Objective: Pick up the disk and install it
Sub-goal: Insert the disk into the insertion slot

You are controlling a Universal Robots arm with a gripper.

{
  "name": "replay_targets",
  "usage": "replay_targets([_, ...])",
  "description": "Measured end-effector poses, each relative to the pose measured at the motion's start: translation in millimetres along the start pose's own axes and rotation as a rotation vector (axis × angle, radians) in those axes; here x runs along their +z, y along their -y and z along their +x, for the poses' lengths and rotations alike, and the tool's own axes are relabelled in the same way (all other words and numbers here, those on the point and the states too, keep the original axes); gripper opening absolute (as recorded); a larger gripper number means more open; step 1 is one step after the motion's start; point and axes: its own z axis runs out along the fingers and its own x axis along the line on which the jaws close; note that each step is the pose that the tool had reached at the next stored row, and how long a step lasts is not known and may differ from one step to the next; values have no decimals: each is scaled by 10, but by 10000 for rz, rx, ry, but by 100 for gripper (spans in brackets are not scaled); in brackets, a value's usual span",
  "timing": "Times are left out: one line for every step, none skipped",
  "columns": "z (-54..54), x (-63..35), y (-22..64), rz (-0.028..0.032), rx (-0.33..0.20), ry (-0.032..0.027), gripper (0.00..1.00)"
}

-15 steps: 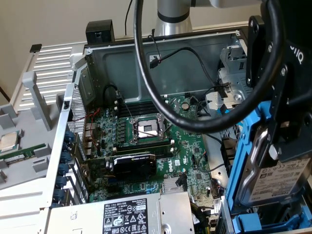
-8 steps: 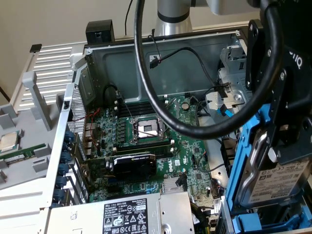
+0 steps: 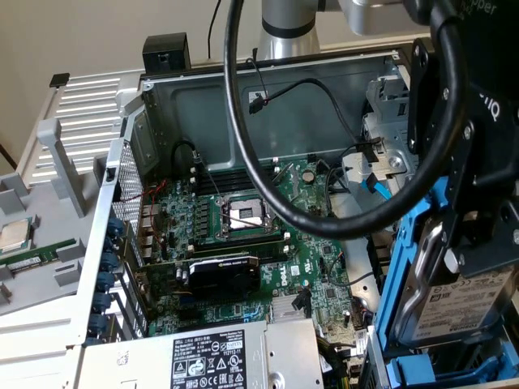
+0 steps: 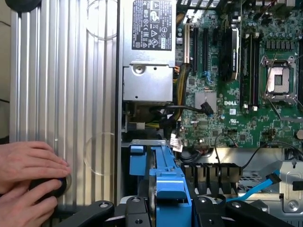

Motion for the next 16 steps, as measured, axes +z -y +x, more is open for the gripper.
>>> replay_targets([-1, 4, 0, 0, 0, 7, 37])
replay_targets([-1, 7, 0, 0, 1, 11, 37])
replay_targets([-1, 10, 0, 0, 1, 13, 37])
replay_targets([-2, 14, 0, 0, 2, 15, 37])
replay_targets([-3, 17, 1, 0, 3, 16, 37])
replay_targets([-4, 21, 1, 0, 2, 17, 37])
replay_targets([-5, 23, 1, 0, 3, 19, 37])
replay_targets([-5, 26, 1, 0, 3, 20, 37])
replay_targets([-5, 28, 1, -1, 3, 20, 37])
replay_targets([-6, 31, 0, -3, 4, 21, 37])
replay_targets([-6, 34, 0, -5, 5, 23, 37])
replay_targets([-6, 37, 0, -8, 5, 23, 37])
replay_targets([-5, 41, 0, -11, 5, 24, 37])
replay_targets([-5, 47, 0, -14, 6, 25, 37])
replay_targets([-5, 53, 0, -18, 6, 25, 37])
replay_targets([-5, 58, 0, -23, 5, 25, 37])
